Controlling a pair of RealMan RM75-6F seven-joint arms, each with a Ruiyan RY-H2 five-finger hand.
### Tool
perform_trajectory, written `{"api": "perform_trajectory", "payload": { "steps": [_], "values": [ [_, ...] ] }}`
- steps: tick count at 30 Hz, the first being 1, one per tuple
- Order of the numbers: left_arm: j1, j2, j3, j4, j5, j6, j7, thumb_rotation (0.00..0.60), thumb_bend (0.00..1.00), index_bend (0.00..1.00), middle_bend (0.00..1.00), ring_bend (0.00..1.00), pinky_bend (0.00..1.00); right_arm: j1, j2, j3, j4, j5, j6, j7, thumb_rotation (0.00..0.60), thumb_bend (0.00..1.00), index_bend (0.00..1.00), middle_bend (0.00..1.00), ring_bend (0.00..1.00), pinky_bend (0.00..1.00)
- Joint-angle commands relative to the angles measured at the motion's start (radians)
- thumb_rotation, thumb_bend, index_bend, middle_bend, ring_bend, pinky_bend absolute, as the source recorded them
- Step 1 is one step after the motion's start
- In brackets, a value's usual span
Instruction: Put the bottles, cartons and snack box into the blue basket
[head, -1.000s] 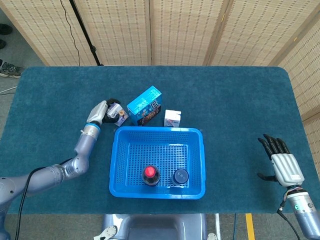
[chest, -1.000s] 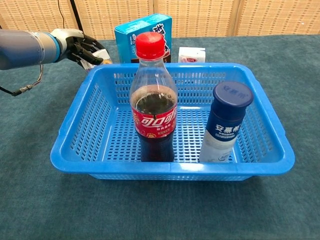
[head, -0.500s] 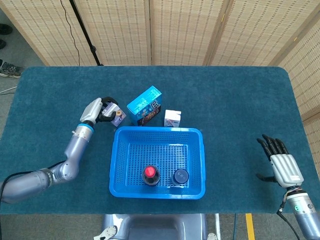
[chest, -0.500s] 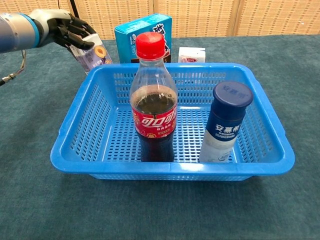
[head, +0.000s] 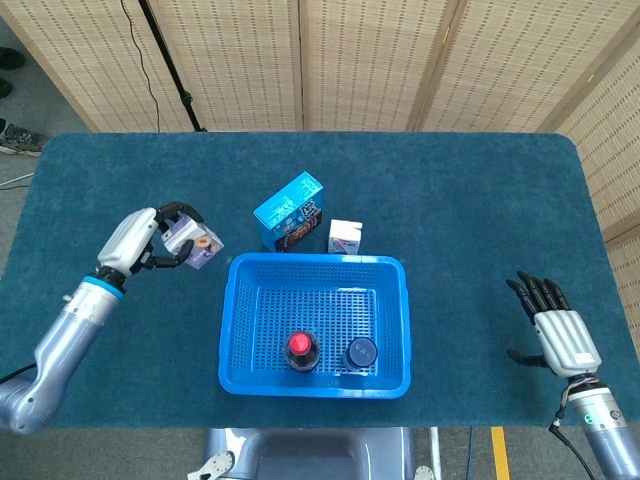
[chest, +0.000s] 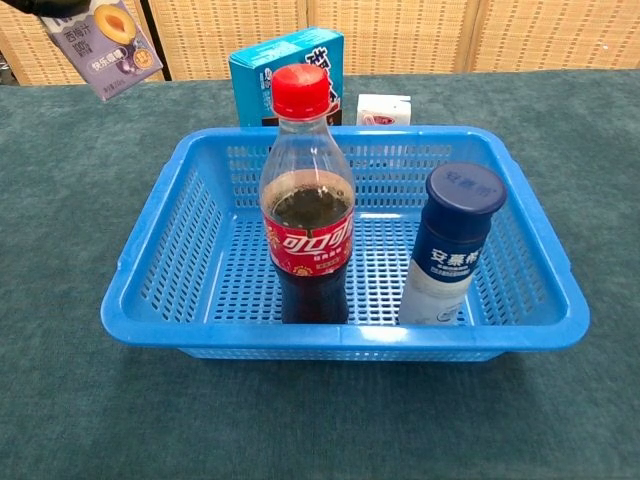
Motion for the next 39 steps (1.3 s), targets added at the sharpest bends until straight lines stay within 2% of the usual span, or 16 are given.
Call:
{"api": "perform_trajectory", "payload": {
  "steps": [1,4,10,17,25,31,39],
  "values": [
    [0.033,0.037,0.033,-0.081,0.084,0.001,-0.018,0.600,0.49,0.48,0.45,0.45,0.53,0.000,-0.001,-0.001,-0.001,0.000,-0.001,-0.001,0.600,0.00,0.00,0.00,0.00,0.00],
    [0.024,0.022,0.056,-0.109,0.121,-0.003,0.029,0.600,0.49,0.48,0.45,0.45,0.53,0.002,-0.003,-0.002,-0.001,0.000,-0.003,-0.003,0.600,0.00,0.00,0.00,0.00,0.00],
    [-0.011,-0.039,0.100,-0.153,0.122,-0.032,0.134,0.600,0.49,0.48,0.45,0.45,0.53,0.002,-0.003,-0.001,0.001,0.002,-0.003,-0.001,0.600,0.00,0.00,0.00,0.00,0.00],
    [-0.038,-0.140,0.133,-0.161,0.073,-0.011,0.262,0.600,0.49,0.48,0.45,0.45,0.53,0.003,-0.001,-0.002,0.001,-0.002,-0.002,0.006,0.600,0.00,0.00,0.00,0.00,0.00],
    [-0.073,-0.245,0.147,-0.141,-0.010,0.020,0.378,0.600,0.48,0.48,0.45,0.44,0.53,0.003,0.000,-0.005,-0.001,-0.005,-0.003,0.008,0.600,0.00,0.00,0.00,0.00,0.00],
    [-0.083,-0.297,0.157,-0.144,-0.071,0.051,0.441,0.600,0.46,0.46,0.45,0.44,0.53,0.003,0.001,-0.004,-0.002,-0.005,-0.002,0.011,0.600,0.00,0.00,0.00,0.00,0.00],
    [-0.109,-0.325,0.182,-0.158,-0.126,0.028,0.488,0.600,0.42,0.44,0.43,0.41,0.53,0.004,0.000,-0.007,-0.003,-0.006,-0.006,0.007,0.600,0.00,0.00,0.00,0.00,0.00]
  ]
}}
